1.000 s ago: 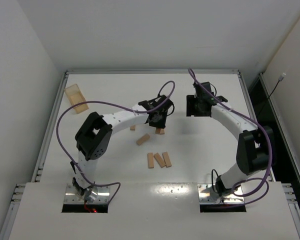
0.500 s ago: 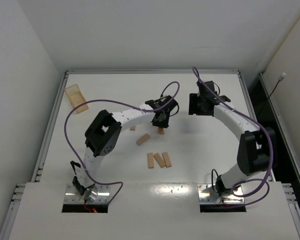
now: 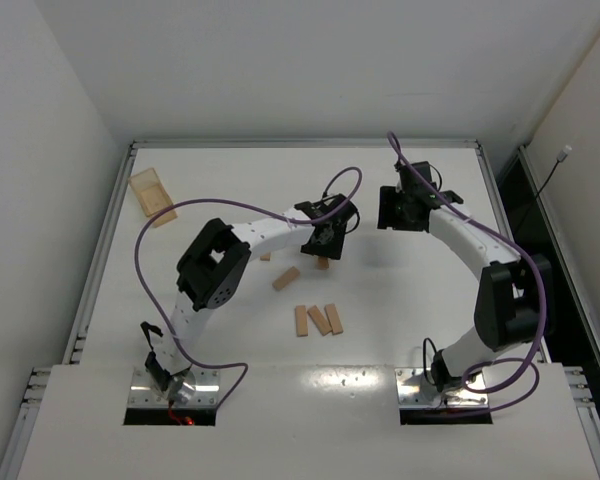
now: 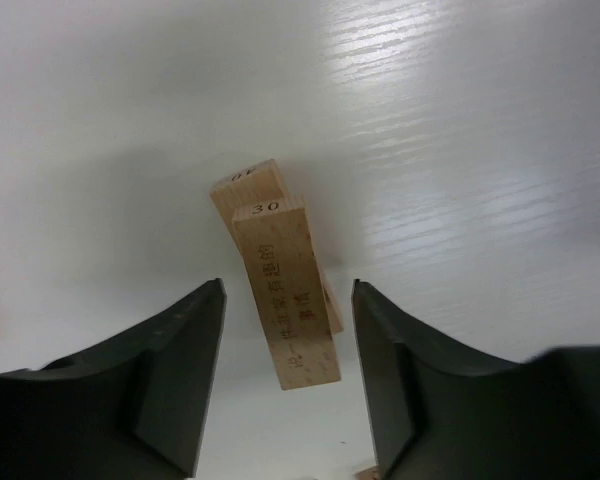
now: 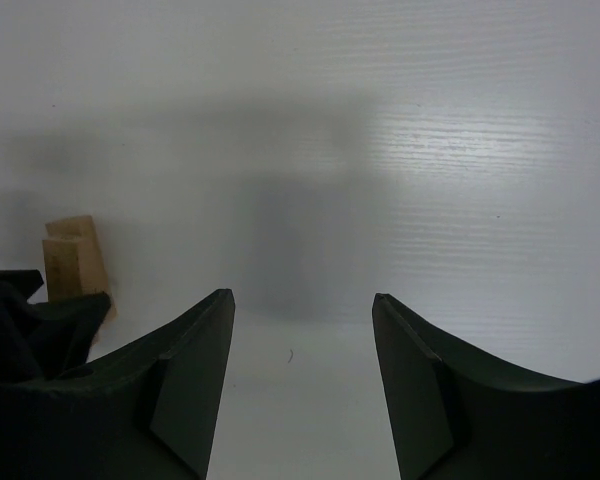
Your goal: Build the wood block tower
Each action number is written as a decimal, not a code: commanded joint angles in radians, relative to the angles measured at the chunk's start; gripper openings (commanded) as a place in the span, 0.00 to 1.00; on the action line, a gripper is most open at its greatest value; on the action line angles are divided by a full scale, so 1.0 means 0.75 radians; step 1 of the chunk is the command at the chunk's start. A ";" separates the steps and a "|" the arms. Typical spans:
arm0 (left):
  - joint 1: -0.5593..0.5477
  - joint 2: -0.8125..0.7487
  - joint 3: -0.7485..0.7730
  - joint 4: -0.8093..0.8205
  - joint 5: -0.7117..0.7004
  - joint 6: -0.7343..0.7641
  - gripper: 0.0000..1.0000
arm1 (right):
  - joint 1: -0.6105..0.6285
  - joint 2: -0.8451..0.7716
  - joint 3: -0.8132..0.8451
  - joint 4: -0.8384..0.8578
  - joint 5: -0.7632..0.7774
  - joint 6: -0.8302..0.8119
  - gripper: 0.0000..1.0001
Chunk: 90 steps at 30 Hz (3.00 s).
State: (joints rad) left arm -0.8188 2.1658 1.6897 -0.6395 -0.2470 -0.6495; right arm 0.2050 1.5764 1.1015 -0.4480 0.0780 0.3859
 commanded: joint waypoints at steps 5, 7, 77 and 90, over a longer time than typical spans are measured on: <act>0.000 0.021 0.042 0.018 -0.014 -0.001 0.65 | -0.008 -0.063 -0.012 0.062 -0.039 0.017 0.55; 0.000 0.033 0.042 0.018 -0.014 -0.001 0.65 | -0.008 -0.063 -0.025 0.062 -0.053 0.017 0.55; 0.059 -0.261 0.062 0.082 -0.065 0.197 0.85 | -0.020 -0.065 -0.051 0.098 -0.208 -0.181 0.65; 0.204 -0.730 -0.094 0.106 -0.242 0.393 0.88 | 0.111 -0.102 -0.051 0.064 -0.672 -0.602 0.70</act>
State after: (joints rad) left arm -0.7479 1.6871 1.6932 -0.5652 -0.3893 -0.4084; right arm 0.2214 1.5394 1.0401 -0.4133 -0.2493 0.0811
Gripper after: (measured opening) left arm 0.876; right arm 0.698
